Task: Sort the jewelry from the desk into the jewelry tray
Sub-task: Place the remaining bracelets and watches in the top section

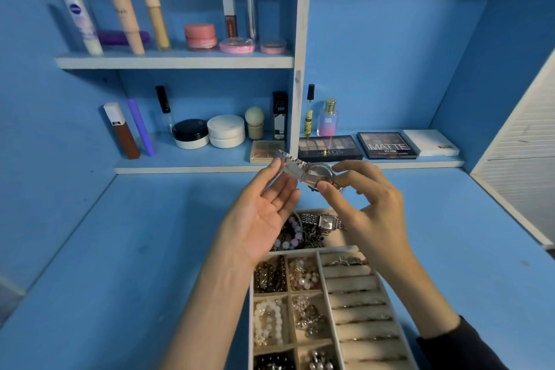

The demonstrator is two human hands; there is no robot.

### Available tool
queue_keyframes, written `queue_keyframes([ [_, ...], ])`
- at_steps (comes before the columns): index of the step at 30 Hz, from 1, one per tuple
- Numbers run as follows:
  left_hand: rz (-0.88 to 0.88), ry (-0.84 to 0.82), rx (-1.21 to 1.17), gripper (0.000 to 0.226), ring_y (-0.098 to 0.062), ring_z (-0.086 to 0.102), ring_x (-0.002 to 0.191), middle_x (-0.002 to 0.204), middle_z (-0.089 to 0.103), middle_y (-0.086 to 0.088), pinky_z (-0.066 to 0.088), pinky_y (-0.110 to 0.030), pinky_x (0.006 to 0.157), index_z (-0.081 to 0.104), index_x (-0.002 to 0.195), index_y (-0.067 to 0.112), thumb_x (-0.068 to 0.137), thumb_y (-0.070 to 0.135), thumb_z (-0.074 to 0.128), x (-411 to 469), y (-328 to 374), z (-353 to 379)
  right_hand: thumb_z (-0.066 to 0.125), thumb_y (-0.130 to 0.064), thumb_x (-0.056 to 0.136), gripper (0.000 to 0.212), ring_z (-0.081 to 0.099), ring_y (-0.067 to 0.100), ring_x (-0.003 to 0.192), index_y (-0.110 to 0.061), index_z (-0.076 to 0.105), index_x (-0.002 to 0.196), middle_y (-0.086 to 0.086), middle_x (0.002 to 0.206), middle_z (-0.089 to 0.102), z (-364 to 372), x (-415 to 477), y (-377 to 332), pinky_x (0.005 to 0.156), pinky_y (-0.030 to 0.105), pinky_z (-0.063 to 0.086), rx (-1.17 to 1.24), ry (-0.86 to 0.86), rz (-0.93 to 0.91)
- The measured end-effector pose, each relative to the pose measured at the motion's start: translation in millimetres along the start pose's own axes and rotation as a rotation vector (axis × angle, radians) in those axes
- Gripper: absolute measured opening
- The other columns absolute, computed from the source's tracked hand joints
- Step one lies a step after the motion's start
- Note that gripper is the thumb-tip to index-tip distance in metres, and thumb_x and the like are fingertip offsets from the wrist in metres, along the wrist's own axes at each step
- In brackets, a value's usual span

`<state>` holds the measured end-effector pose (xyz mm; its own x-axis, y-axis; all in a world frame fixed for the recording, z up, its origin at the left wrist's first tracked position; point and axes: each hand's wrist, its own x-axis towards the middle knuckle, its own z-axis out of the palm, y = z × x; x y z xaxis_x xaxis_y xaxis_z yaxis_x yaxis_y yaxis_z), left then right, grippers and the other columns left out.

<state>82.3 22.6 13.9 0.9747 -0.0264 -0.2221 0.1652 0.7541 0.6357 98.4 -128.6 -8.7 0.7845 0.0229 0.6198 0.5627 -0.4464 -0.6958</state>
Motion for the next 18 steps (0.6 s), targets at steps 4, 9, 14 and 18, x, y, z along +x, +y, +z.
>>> queue_keyframes([
  [4,0.077,-0.018,0.064,0.017,-0.007,0.061,0.070,0.075,0.066,0.004,0.054,-0.018,0.067,0.069,0.083,0.014,0.068,0.019,0.065,0.1,0.5,0.3,0.064,-0.023,0.078,0.020,0.046,0.018,0.081,-0.009,0.059,0.064,-0.003,0.080,0.055,1.5,-0.1,1.0,0.074,0.014,0.034,-0.086,0.112,-0.077],
  [9,0.080,-0.021,0.200,0.024,-0.006,0.055,0.073,0.073,0.064,0.009,0.047,-0.021,0.073,0.069,0.086,0.018,0.064,0.026,0.066,-1.4,-6.5,3.4,0.065,-0.024,0.080,0.018,0.046,0.019,0.080,-0.017,0.057,0.065,-0.002,0.076,0.050,-0.2,-0.3,0.4,0.070,0.016,0.033,-0.030,0.102,-0.007],
  [14,0.043,0.004,0.238,0.028,-0.011,0.058,0.075,0.078,0.063,0.002,0.048,-0.026,0.076,0.070,0.087,0.015,0.064,0.030,0.069,-0.6,-16.3,6.3,0.061,-0.032,0.084,0.022,0.047,0.019,0.085,-0.015,0.069,0.072,-0.002,0.079,0.058,0.2,-3.6,-8.4,0.073,0.017,0.034,0.025,0.016,0.015],
  [18,0.093,0.000,0.256,0.015,-0.012,0.062,0.072,0.074,0.068,0.000,0.048,-0.027,0.078,0.073,0.078,0.014,0.070,0.025,0.067,-0.7,-22.5,8.2,0.061,-0.029,0.085,0.015,0.047,0.012,0.081,-0.024,0.070,0.074,-0.013,0.071,0.061,2.7,-3.6,-12.4,0.067,0.010,0.034,0.115,-0.035,0.115],
])
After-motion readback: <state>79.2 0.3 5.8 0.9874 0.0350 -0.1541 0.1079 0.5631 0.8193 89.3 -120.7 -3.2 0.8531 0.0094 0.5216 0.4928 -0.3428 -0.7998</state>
